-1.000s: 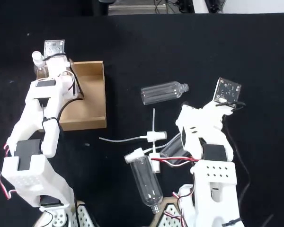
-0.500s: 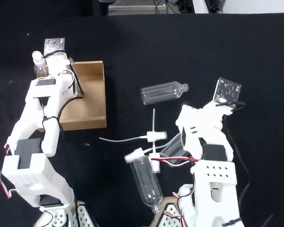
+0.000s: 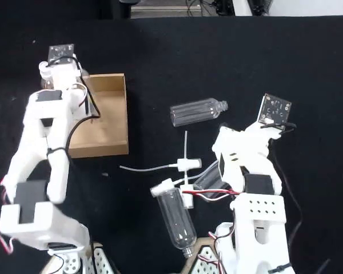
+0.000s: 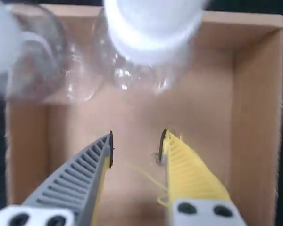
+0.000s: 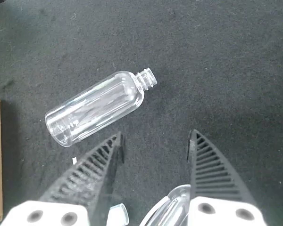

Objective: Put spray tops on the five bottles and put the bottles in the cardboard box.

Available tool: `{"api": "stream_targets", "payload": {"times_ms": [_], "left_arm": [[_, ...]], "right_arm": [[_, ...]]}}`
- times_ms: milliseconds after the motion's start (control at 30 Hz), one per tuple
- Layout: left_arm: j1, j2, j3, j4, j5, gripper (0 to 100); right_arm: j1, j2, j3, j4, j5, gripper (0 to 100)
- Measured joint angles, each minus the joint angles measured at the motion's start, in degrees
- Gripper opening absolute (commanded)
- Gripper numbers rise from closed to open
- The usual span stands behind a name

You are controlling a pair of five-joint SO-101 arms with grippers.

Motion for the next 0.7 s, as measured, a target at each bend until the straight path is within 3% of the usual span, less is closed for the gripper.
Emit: {"api": "stream_targets", "payload": {"times_ms": [233, 433, 700], "left_arm": [[-4.7, -12.6, 0.0, 13.9, -0.1, 17], [-7.8, -22.2, 4.0, 19.5, -2.5, 17], [1.9, -34.9, 17.6, 18.8, -2.5, 17]], "right_arm": [[0.0, 0.0, 0.0, 0.0, 0.0, 20.1], [0.0, 0.0, 0.0, 0.0, 0.0, 20.1], [0.0, 0.0, 0.0, 0.0, 0.0, 20.1]]}}
